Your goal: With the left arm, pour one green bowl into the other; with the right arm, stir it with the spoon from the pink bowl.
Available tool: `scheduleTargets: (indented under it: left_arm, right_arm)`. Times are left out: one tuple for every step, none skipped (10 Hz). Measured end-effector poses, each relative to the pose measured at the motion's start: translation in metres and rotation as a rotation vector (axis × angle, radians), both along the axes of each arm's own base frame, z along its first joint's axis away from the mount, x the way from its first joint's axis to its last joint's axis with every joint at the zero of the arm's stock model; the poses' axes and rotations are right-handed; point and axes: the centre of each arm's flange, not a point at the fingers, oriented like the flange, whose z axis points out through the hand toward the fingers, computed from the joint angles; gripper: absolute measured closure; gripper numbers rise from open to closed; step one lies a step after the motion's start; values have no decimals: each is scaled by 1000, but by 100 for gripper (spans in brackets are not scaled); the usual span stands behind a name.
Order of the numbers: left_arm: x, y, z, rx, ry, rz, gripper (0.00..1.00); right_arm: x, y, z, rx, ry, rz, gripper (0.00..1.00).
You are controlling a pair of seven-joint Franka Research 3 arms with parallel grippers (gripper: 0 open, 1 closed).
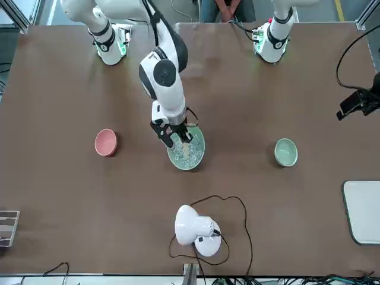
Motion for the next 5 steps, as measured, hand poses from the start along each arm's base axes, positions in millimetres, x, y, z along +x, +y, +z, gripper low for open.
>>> scheduleTargets:
  left_arm:
    - [1,-7,-3,25,5,-24,0]
    - [2,-11,-5,54,9,-43,0]
    - [2,-15,-6,64,13,-53,0]
    - [1,-15,-7,68,18,-55,0]
    - [0,-13,-7,71,28,-53,0]
  right_arm:
    - [5,-8,-2,-8,8,-4,95]
    - [6,-12,-6,-23,26,-1,95]
    - [4,-12,-8,-33,40,2,95]
    - [2,-10,-10,-38,47,8,95]
    - [-2,-7,-10,-44,55,16,95]
